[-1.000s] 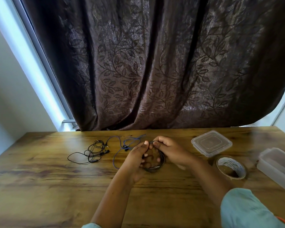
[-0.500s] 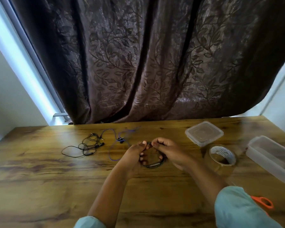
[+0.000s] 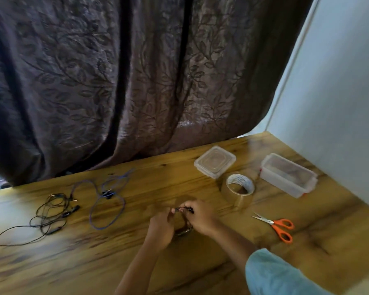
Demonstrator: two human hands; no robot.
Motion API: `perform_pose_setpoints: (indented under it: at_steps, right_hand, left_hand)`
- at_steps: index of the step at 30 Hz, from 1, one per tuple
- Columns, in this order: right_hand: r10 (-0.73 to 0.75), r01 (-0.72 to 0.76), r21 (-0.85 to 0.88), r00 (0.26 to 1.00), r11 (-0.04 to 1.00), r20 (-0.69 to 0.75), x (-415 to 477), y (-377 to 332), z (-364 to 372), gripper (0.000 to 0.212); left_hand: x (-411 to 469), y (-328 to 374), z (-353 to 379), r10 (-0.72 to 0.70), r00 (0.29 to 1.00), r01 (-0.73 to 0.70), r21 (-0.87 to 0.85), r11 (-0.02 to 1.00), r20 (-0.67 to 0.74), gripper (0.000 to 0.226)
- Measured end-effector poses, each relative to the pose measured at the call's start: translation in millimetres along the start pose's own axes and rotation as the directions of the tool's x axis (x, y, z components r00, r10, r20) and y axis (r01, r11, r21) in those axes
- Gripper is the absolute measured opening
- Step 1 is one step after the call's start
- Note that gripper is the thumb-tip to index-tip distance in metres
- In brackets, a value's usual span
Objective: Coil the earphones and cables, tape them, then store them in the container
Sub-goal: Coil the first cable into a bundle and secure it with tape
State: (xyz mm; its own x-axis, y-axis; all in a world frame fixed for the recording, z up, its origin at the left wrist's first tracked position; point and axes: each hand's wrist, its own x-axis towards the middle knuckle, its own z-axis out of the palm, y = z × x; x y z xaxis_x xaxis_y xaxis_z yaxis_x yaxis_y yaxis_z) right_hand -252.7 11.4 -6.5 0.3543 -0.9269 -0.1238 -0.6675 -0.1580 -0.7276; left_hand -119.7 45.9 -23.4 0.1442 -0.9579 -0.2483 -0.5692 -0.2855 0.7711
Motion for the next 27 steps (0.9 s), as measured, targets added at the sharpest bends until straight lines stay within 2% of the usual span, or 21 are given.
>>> perform_pose_setpoints:
  at_steps: [2,5,7,10,12,13,14,16,18,20,22,23,25,27]
  right_hand:
    - [-0.019,0.016,-0.091,0.999,0.996,-0.031,-1.2,6.8,-0.6,0.024]
    - [-0.019,0.011,-0.169,0.999,0.986,-0.044,-0.1,15.3,0.8,0.025]
    - [-0.023,0.008,-0.188,0.997,0.982,-0.078,0.3,20.3,2.6,0.025]
    - [-0.027,0.007,-0.178,0.994,0.984,-0.108,1.7,23.9,5.3,0.026]
    - [-0.023,0.006,-0.165,0.995,0.986,-0.102,2.6,23.5,2.6,0.026]
    - [-0.027,0.011,-0.164,0.995,0.986,-0.098,3.0,23.4,-0.7,0.026]
    - [-0.038,0.022,-0.165,0.995,0.986,-0.094,3.4,23.3,-5.5,0.026]
    - [-0.066,0.052,-0.181,0.995,0.982,-0.075,2.2,23.0,-18.2,0.028]
    - [-0.089,0.072,-0.227,0.994,0.971,-0.064,-2.4,25.1,-34.8,0.037]
    - [-0.144,0.105,-0.287,0.983,0.952,-0.118,-7.5,32.1,-55.7,0.039]
    - [-0.199,0.125,-0.383,0.966,0.915,-0.162,-12.3,45.8,-80.2,0.034]
    - [-0.203,0.114,-0.459,0.968,0.881,-0.150,-14.1,54.9,-92.0,0.039]
    - [-0.141,0.076,-0.613,0.988,0.786,-0.058,-18.1,74.2,-113.6,0.052]
    - [-0.073,0.082,-0.678,0.996,0.730,0.042,-20.7,88.6,-127.3,0.061]
  left_hand:
    - [3.3,-1.0,7.5,0.097,0.995,-0.091,0.173,0.981,-0.026,0.025]
    - [8.2,-1.0,16.1,0.171,0.985,-0.151,0.378,0.913,-0.019,0.022]
    - [8.2,2.0,18.7,0.204,0.978,-0.176,0.398,0.900,-0.029,0.023]
    - [12.9,7.2,18.8,0.165,0.986,-0.157,0.206,0.966,-0.024,0.027]
    - [17.1,12.1,18.7,0.028,0.999,-0.028,-0.008,1.000,0.028,0.030]
    - [18.1,15.5,18.1,-0.066,0.995,0.077,-0.158,0.984,0.072,0.031]
    - [19.3,19.3,18.5,-0.156,0.980,0.189,-0.317,0.930,0.127,0.032]
    - [20.4,29.2,17.9,-0.273,0.934,0.357,-0.558,0.749,0.231,0.035]
    - [22.6,40.5,19.3,-0.321,0.904,0.426,-0.638,0.641,0.282,0.039]
    - [23.4,54.8,20.3,-0.349,0.882,0.467,-0.680,0.566,0.316,0.042]
    - [24.6,69.0,22.5,-0.360,0.875,0.473,-0.732,0.490,0.324,0.043]
    - [25.5,75.1,23.1,-0.363,0.879,0.460,-0.754,0.469,0.310,0.042]
    - [26.7,86.7,27.5,-0.377,0.887,0.434,-0.762,0.481,0.267,0.034]
    - [27.6,95.5,34.4,-0.372,0.905,0.397,-0.727,0.560,0.208,0.019]
